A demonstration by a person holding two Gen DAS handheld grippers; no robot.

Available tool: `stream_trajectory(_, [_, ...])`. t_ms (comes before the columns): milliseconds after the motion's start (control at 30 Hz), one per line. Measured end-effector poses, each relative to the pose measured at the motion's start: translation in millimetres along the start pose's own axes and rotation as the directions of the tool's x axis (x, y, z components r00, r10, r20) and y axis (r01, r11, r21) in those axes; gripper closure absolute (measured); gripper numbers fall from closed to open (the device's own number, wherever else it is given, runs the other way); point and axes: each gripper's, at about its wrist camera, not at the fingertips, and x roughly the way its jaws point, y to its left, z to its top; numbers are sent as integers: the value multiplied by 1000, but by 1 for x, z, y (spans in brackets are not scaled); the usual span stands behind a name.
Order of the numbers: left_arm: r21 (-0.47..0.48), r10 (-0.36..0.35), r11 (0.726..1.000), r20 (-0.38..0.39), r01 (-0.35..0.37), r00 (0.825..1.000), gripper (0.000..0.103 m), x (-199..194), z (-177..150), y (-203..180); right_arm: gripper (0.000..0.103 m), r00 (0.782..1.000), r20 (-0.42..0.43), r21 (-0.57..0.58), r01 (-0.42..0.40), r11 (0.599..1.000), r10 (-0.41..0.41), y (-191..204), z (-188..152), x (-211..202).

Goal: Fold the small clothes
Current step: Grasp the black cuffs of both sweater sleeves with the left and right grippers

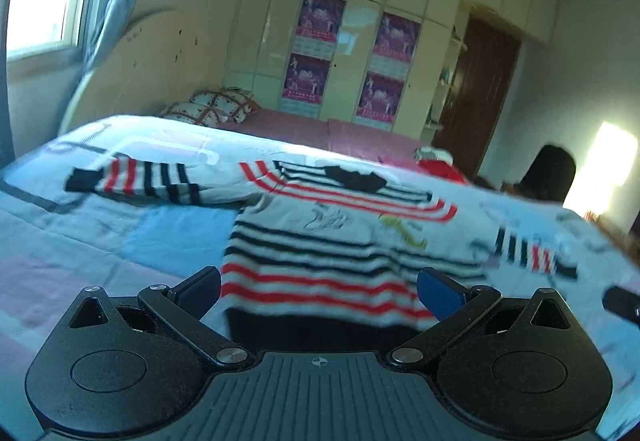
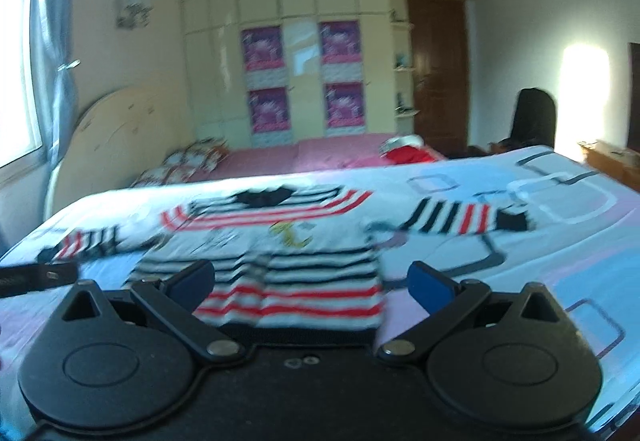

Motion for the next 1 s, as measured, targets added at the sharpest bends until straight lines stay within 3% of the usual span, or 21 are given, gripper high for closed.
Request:
stream_trajectory(100, [4,-41,999,7,41,999,0,24,14,-7,4,999,18,40,42,998,-43,-30,10,21])
stream_trajectory(167, [29,-7,1000,25,6,1000,0,45,24,-16,10,998,25,74,60,995,-62,-55,18,41])
stream_trajectory(233, [40,4,999,14,-5,1000,0,74,33,-25,28,996,21,125,83,989,-86,-83,25,65])
stream_trajectory(367, [14,-27,1000,-6,27,1000,0,127,45,-41,41,992,0,254,123,959,-127,-153,35,125])
stream_trajectory(633, [36,55,998,-110,-52,992,0,251,51,-97,43,970,-115,557,240,795,-213,-301,15,264])
stream_trajectory(833, [68,90,995,-224,-76,970,0,308,39,-122,49,945,-243,666,326,671,-217,-354,-16,326])
stream_trajectory(900, [71,96,994,-251,-80,963,0,318,33,-123,49,950,-217,674,312,670,-225,-357,-19,330])
stream_trajectory(967, [64,100,994,-270,-85,958,0,325,29,-121,57,944,-222,641,331,693,-246,-355,-18,337])
stream_trajectory(1000, [62,100,994,-273,-86,957,0,326,27,-119,71,937,-231,619,349,703,-261,-353,-17,340])
